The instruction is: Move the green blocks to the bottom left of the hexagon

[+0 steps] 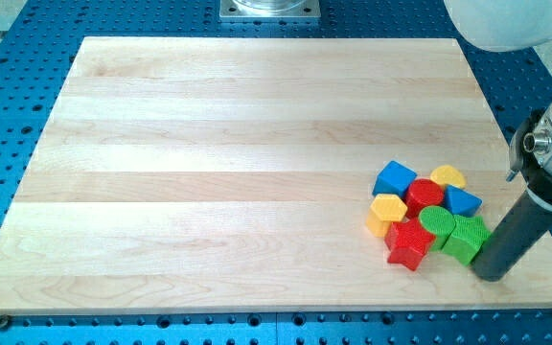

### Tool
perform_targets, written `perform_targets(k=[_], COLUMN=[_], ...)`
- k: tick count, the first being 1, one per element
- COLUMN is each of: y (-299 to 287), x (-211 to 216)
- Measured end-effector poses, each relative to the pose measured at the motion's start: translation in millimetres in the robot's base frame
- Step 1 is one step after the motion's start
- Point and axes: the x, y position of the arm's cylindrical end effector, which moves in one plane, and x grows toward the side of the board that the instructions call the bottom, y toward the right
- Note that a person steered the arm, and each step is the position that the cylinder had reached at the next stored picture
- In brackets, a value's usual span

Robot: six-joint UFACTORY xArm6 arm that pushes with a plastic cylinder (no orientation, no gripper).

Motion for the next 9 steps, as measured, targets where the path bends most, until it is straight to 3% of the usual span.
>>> perform_targets(k=[2, 4, 6, 7, 8, 9], y=[-2, 39, -49, -29, -72, -171], x=[0, -13, -38, -38, -46, -106])
